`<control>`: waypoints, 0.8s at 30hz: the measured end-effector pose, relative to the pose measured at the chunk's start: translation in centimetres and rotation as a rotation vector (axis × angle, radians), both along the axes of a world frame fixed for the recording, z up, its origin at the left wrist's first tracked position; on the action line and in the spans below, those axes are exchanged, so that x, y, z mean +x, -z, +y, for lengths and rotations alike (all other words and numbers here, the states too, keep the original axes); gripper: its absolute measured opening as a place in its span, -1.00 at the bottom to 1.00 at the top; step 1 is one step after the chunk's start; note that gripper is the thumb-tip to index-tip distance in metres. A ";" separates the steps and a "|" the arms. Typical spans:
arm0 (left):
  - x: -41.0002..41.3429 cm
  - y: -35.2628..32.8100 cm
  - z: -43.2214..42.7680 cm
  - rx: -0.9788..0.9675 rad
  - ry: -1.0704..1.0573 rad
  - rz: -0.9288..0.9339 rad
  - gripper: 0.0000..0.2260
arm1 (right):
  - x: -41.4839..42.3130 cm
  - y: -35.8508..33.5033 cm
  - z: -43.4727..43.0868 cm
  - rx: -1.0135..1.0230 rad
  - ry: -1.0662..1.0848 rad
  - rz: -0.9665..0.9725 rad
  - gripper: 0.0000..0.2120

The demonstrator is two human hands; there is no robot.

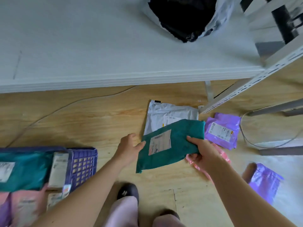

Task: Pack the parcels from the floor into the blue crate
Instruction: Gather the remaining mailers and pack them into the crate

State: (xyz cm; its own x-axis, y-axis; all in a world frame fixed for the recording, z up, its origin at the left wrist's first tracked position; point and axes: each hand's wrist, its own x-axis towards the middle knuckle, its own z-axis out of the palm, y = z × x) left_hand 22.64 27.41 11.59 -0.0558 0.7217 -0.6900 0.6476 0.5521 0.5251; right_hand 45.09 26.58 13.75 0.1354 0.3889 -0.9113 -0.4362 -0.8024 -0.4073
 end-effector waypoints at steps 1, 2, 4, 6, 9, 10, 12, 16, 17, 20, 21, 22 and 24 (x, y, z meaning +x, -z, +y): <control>-0.6 -1.8 -0.7 0.002 -0.003 -0.010 -0.47 | -0.5 -2.0 -0.9 0.004 -0.013 0.020 -0.89; -1.2 -3.6 -1.3 0.001 -0.014 -0.020 -0.47 | -0.9 -3.7 -1.7 0.006 -0.026 0.031 -0.91; -2.8 -7.9 -3.0 0.009 -0.050 -0.026 -0.48 | -2.0 -8.4 -3.4 0.011 -0.047 0.063 -0.94; -3.6 -10.4 -4.4 0.010 -0.082 -0.035 -0.49 | -2.7 -11.3 -4.7 0.030 -0.039 0.113 -0.95; -5.1 -14.9 -6.6 0.000 -0.153 -0.010 -0.49 | -4.3 -16.0 -5.7 0.053 -0.088 0.176 -0.93; -5.6 -16.0 -7.3 -0.013 -0.171 -0.006 -0.48 | -4.8 -17.1 -5.9 0.055 -0.109 0.181 -0.91; -6.7 -17.7 -8.3 -0.008 -0.212 -0.012 -0.47 | -6.1 -19.2 -5.7 0.069 -0.136 0.178 -0.88; -9.6 -20.0 -10.4 -0.044 -0.333 -0.040 -0.43 | -9.7 -22.3 -5.5 0.087 -0.205 0.199 -0.91; -10.6 -20.5 -10.9 -0.036 -0.348 -0.038 -0.43 | -11.0 -23.0 -5.6 0.087 -0.228 0.214 -0.90; -13.0 -22.4 -12.0 0.005 -0.398 -0.079 -0.45 | -14.3 -23.9 -5.9 0.087 -0.264 0.235 -0.89; -13.9 -23.1 -12.6 0.040 -0.395 -0.106 -0.46 | -15.6 -24.3 -6.0 0.089 -0.270 0.245 -0.91; -15.2 -23.6 -13.3 0.080 -0.352 -0.132 -0.49 | -17.2 -24.6 -6.1 0.091 -0.272 0.251 -0.93; -17.7 -24.4 -15.0 0.161 -0.155 -0.099 -0.38 | -20.4 -25.1 -6.2 0.096 -0.252 0.254 -0.96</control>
State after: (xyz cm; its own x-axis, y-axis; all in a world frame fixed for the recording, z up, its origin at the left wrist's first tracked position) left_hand 4.93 12.45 35.99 -0.1119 0.8108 -0.5745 0.5030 0.5448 0.6710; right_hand 24.64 20.34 38.82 -0.2018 0.4667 -0.8611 -0.3263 -0.8610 -0.3902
